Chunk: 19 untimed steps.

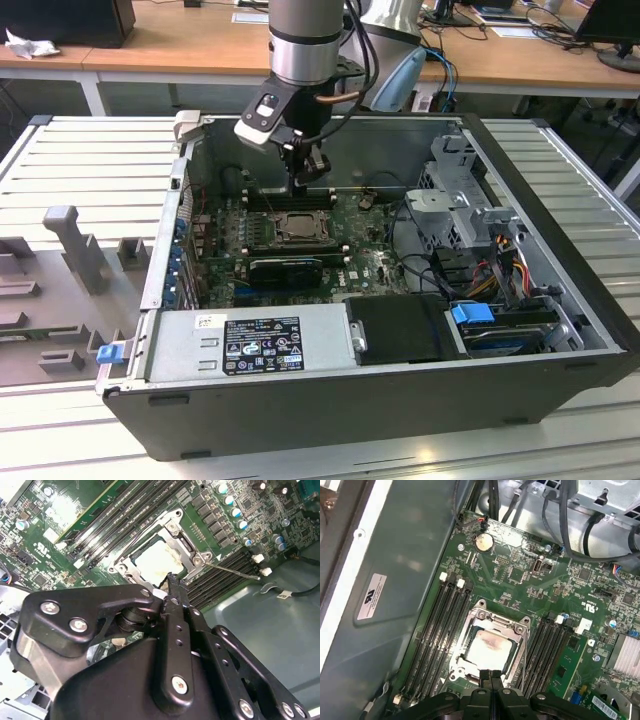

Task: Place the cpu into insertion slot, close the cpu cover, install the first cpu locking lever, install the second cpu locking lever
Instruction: 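Install the first cpu locking lever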

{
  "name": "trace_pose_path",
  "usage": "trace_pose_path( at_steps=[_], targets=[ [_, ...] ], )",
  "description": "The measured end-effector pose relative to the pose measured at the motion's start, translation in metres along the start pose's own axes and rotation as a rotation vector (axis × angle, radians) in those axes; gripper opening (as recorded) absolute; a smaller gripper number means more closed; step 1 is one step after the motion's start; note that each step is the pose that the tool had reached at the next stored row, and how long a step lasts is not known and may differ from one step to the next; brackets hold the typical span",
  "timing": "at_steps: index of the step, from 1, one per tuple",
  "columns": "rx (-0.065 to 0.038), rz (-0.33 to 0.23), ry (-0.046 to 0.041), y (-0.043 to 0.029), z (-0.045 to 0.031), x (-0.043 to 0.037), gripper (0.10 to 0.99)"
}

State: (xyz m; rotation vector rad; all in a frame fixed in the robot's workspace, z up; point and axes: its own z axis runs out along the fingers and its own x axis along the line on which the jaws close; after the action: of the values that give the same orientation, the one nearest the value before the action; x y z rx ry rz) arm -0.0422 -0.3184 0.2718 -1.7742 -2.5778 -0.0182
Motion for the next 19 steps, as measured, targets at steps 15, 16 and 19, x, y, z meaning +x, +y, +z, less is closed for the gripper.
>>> trace_pose_path(
  at_steps=[15,16,19],
  targets=[
    [0.002,-0.127,0.0004,0.0000,0.0000,0.0000,0.106],
    [0.002,-0.137,0.0003,0.0000,0.0000,0.0000,0.106],
    [0.003,-0.161,0.0004,0.0000,0.0000,0.0000,0.106]
  ],
)
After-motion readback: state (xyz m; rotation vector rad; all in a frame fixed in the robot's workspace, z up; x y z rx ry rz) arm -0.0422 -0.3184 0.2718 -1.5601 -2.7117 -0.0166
